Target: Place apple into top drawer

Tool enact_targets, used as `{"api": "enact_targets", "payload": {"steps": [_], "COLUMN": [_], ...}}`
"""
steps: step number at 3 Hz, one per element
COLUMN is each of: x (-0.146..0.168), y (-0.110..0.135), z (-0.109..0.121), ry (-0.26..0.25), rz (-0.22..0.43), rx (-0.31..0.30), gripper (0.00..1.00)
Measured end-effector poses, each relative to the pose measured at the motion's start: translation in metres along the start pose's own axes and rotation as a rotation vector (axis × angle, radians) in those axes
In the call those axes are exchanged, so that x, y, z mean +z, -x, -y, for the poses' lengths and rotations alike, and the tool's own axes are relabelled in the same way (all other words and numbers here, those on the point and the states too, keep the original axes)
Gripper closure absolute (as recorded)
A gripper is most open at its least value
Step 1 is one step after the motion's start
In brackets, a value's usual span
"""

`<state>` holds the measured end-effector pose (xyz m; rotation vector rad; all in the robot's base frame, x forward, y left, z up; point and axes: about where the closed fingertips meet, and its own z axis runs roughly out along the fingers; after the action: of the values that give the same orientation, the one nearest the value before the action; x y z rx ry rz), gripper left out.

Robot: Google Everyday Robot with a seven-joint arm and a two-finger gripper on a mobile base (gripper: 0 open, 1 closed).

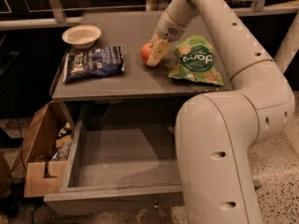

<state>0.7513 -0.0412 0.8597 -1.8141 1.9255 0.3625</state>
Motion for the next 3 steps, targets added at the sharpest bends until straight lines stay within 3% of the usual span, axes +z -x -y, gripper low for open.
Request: {"api": "enact_targets", "payload": {"steps": [2, 3], "x": [-0.052, -0.077], "y": [0.028, 0.029], "z": [-0.018, -0.038], "ry": [-0.044, -0.06], "rz": [0.065, 0.102], "rx": [-0.059, -0.074], "gripper": [1.0, 1.0]}}
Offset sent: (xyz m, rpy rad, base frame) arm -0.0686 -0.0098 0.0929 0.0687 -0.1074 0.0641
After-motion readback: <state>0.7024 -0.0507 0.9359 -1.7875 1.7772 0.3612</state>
